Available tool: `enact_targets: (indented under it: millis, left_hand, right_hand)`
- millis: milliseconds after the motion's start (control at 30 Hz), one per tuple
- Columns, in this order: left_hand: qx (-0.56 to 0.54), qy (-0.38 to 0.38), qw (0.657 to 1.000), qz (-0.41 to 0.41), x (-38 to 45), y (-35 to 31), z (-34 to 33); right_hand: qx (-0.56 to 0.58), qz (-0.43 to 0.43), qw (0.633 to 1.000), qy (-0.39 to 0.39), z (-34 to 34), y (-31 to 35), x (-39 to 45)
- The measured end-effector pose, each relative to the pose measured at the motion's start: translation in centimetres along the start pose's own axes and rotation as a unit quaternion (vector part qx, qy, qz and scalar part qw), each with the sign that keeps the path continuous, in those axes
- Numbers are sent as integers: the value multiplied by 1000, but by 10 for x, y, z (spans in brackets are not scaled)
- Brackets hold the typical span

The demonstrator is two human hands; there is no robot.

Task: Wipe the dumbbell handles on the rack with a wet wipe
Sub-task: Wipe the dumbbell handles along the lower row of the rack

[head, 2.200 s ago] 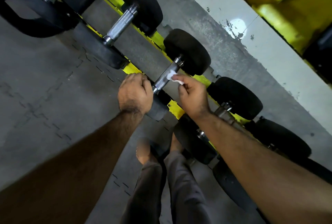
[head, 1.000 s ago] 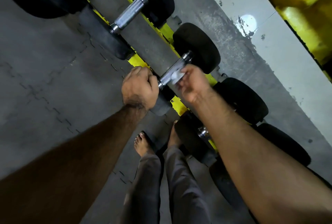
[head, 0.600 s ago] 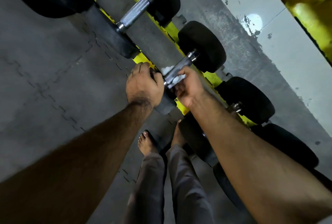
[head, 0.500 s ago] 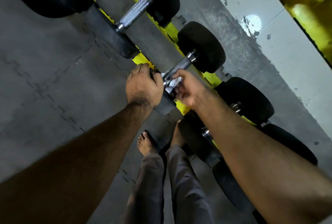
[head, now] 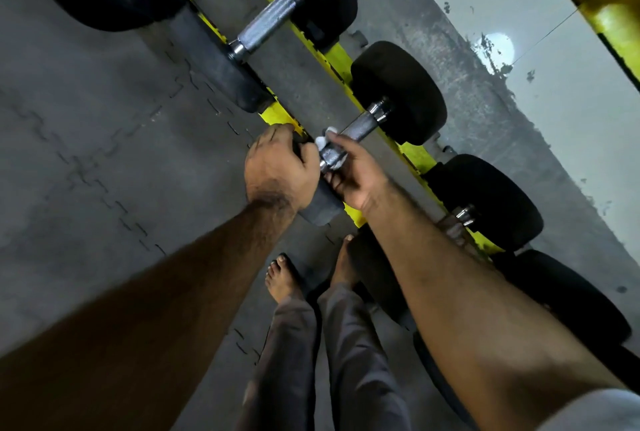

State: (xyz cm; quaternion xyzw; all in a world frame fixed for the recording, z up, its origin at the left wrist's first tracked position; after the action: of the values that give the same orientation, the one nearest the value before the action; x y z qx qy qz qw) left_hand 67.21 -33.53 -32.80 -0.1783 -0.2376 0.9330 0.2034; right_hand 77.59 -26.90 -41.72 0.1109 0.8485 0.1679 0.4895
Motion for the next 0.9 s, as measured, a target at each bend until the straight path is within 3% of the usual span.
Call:
enact_targets:
  millis: [100, 233, 400, 533, 700, 833, 900]
  left_hand:
    - [4, 4, 1000, 5, 0, 0, 0]
    - [5, 7, 1000, 1, 0, -1, 1]
    - [6, 9, 1000, -1, -1, -2, 1]
    - [0, 5, 1000, -9, 1, 0, 1]
    - [1, 13, 1000, -11, 0, -3, 2]
    - [-6, 26, 1000, -7, 1, -2, 1]
    - [-2, 33, 999, -3, 0, -1, 1]
  right_hand:
    - [-31, 16, 999, 9, 1, 13, 2]
    - [95, 91, 991, -36, 8, 40, 11]
    - [8, 28, 1000, 0, 1, 19, 1]
    - [176, 102, 979, -27, 4, 46, 14]
    - [145, 80, 986, -6, 0, 31, 8]
    - [292, 104, 949, -50, -2, 52, 13]
    - [271, 125, 953, -48, -7, 40, 6]
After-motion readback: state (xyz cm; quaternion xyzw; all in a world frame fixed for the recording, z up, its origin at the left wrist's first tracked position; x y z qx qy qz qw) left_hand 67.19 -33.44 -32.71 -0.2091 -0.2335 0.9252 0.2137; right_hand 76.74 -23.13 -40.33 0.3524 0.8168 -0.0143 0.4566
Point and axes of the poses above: each hand's wrist, its own x-axis towards the middle knuckle, its own z-axis out of the back of the hand, y = z × x, the point moved 7 cm from there along x, towards the middle knuckle, and after that the axes turned 10 degrees about z, right-handed, at the moved point
